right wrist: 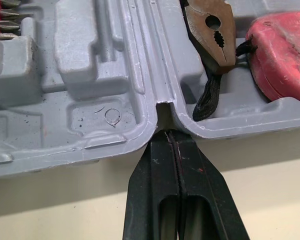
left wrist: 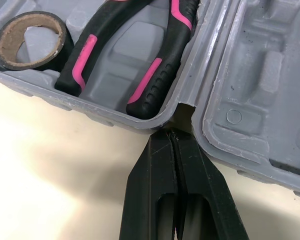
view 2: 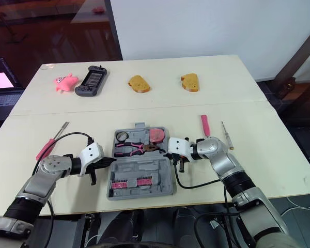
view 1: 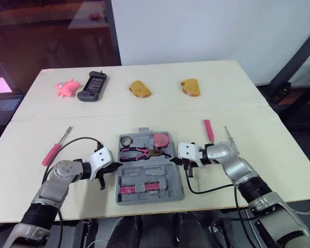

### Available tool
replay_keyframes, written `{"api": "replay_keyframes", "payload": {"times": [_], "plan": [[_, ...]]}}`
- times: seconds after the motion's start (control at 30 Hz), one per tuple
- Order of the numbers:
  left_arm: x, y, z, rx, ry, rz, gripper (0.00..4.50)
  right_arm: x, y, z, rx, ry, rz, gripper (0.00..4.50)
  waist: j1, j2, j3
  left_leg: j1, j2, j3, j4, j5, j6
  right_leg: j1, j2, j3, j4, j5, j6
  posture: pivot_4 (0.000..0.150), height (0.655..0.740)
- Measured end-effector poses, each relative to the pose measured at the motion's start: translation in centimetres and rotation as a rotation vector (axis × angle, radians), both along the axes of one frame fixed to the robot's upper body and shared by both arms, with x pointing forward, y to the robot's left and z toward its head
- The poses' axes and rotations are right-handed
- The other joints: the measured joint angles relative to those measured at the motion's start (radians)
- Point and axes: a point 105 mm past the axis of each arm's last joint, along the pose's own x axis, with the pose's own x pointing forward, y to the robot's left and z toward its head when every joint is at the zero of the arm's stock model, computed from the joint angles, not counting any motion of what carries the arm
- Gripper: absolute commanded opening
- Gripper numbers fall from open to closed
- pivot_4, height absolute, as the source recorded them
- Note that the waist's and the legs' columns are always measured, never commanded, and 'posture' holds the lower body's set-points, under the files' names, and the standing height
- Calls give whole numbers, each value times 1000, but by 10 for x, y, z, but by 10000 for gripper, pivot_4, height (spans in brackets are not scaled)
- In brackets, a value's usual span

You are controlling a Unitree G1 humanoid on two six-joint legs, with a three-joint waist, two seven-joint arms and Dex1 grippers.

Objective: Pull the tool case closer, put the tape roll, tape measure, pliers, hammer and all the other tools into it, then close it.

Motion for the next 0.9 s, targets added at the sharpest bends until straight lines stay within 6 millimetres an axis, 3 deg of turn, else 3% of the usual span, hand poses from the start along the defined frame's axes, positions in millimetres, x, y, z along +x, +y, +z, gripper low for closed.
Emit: {"api": "replay_keyframes", "payload": {"times": [0.9], "plan": [[8,-3,0,-10,-18,1,234,-4,-6,-1,-6,10,-25,0,4,0,0,0,0,0,0,0,0,1,0,0,0,0,0,1500,7400]]}}
